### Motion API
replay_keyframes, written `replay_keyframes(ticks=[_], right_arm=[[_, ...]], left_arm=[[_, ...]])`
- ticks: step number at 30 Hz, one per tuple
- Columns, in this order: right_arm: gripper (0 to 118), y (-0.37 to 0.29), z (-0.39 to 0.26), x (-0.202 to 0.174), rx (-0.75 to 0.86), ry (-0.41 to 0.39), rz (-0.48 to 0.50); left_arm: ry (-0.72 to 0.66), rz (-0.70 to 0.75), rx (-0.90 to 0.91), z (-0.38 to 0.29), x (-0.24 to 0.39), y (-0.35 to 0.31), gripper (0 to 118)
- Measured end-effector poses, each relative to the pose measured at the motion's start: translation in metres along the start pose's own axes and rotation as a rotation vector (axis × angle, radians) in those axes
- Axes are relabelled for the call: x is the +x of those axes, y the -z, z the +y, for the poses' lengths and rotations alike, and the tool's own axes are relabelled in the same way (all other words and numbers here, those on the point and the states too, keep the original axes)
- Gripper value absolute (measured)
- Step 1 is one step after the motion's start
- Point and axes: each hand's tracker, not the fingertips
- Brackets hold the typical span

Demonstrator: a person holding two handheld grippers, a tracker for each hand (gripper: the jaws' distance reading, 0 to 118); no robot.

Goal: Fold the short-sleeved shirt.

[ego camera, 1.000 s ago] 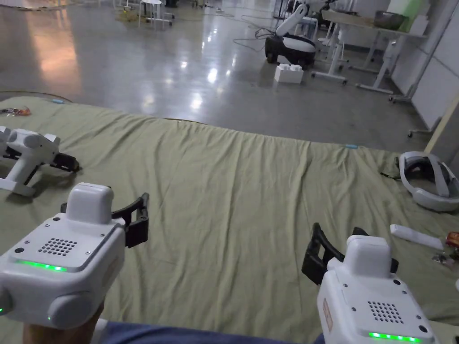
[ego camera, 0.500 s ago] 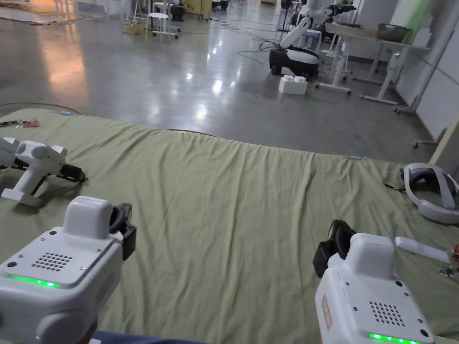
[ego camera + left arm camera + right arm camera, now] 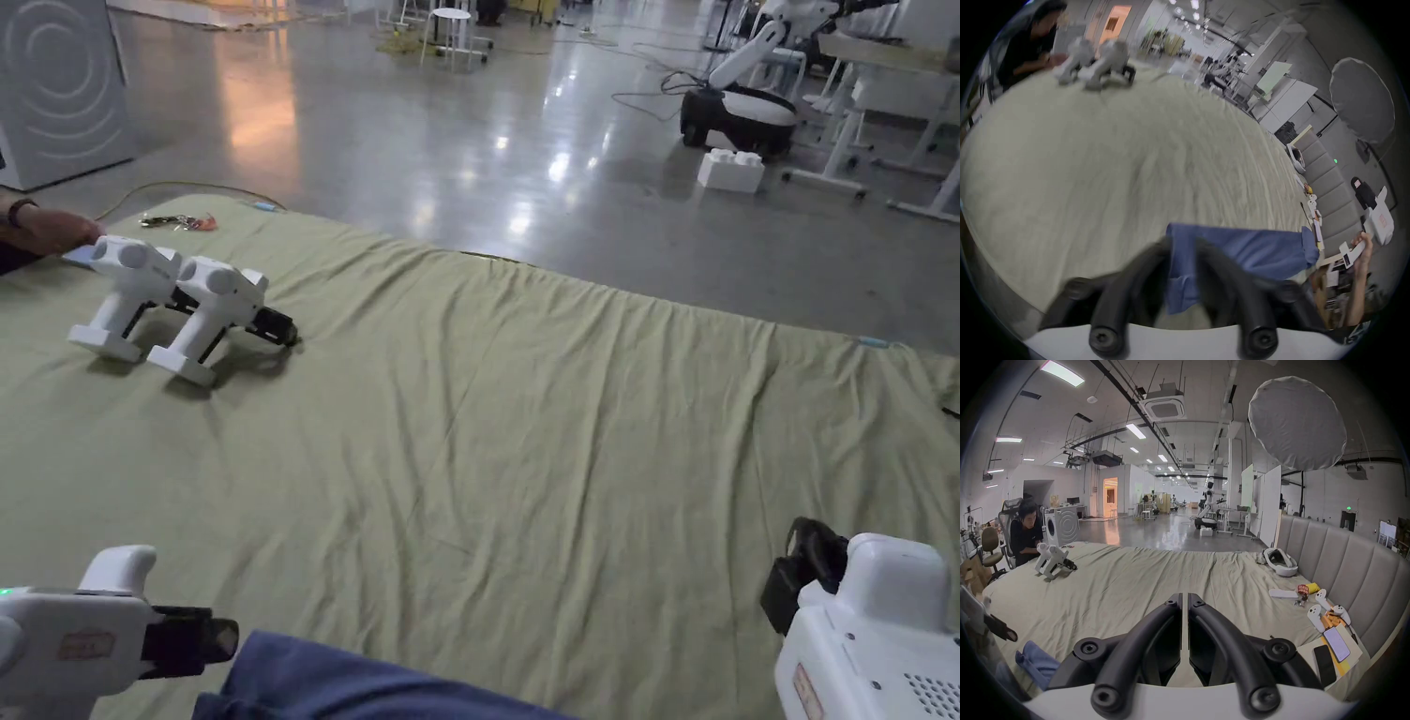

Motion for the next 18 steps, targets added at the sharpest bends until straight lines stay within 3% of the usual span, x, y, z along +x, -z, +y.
replay_keyframes(ticks=[2, 3, 11, 16, 18], right_arm=[[6, 0.002, -0.003, 0.0, -0.017, 0.002, 0.0], [6, 0.003, -0.004, 0.0, -0.026, 0.0, -0.001], [6, 0.009, -0.016, -0.002, -0.09, -0.029, -0.006], [6, 0.01, -0.021, -0.007, -0.112, -0.029, 0.0], [6, 0.011, -0.023, -0.01, -0.119, -0.032, 0.004]], left_arm=[[-0.042, -0.034, -0.049, -0.004, -0.019, 0.012, 63], [-0.056, -0.073, -0.065, -0.006, -0.025, 0.017, 69], [-0.165, -0.249, -0.086, -0.009, -0.044, 0.045, 75], [-0.367, -0.469, -0.133, -0.011, -0.06, 0.066, 74], [-0.387, -0.506, -0.193, -0.018, -0.055, 0.079, 60]])
